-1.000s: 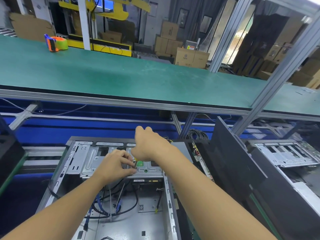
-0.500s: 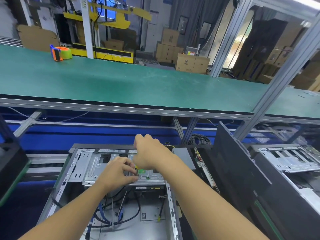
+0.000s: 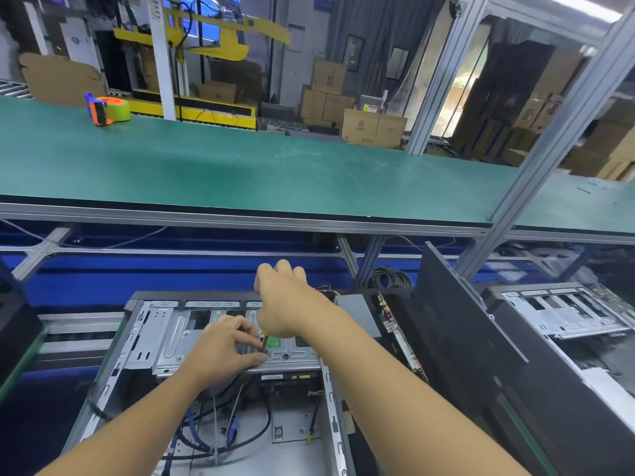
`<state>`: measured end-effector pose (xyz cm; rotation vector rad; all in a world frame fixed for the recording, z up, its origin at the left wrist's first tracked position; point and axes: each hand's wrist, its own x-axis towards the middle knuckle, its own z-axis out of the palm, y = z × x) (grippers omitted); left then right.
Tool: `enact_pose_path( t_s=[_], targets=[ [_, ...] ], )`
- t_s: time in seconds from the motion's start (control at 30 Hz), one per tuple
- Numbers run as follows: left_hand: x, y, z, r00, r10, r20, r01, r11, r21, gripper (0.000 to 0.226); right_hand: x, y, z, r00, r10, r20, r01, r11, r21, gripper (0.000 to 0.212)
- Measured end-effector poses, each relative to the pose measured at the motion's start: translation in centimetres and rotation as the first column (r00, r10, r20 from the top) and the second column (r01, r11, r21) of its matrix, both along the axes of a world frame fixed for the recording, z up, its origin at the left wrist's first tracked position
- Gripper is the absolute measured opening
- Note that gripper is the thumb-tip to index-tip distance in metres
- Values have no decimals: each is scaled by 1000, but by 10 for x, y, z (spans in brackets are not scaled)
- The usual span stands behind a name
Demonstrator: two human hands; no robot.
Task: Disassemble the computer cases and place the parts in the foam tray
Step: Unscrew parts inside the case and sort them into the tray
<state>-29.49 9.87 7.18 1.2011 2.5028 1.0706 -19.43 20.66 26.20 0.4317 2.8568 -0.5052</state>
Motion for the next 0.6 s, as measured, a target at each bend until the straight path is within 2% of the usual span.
enact_pose_path(
  t_s=[0.07, 0.2, 0.3, 0.47, 0.6],
  targets=[
    [1, 0, 1, 1000, -6, -5, 6, 1000, -11, 10, 0, 0, -1, 1000, 6, 18, -6, 1000, 3, 35],
    [2, -2, 2, 1000, -9, 9, 9, 1000, 1, 13, 3, -3, -8, 993, -96, -71, 101, 992, 75, 46],
    [1, -1, 1, 1000, -6, -8, 6, 1000, -24, 11, 3, -2, -9, 993, -42, -111, 57, 989, 134, 28],
    [0, 0, -1, 1000, -1, -17, 1, 1000, -19, 11, 3, 1, -2, 1000, -9, -9, 9, 999, -40, 36],
    [-1, -1, -2, 1000, -14, -19, 14, 1000, -9, 10, 3, -2, -10, 997, -57, -55, 63, 991, 115, 45]
  ],
)
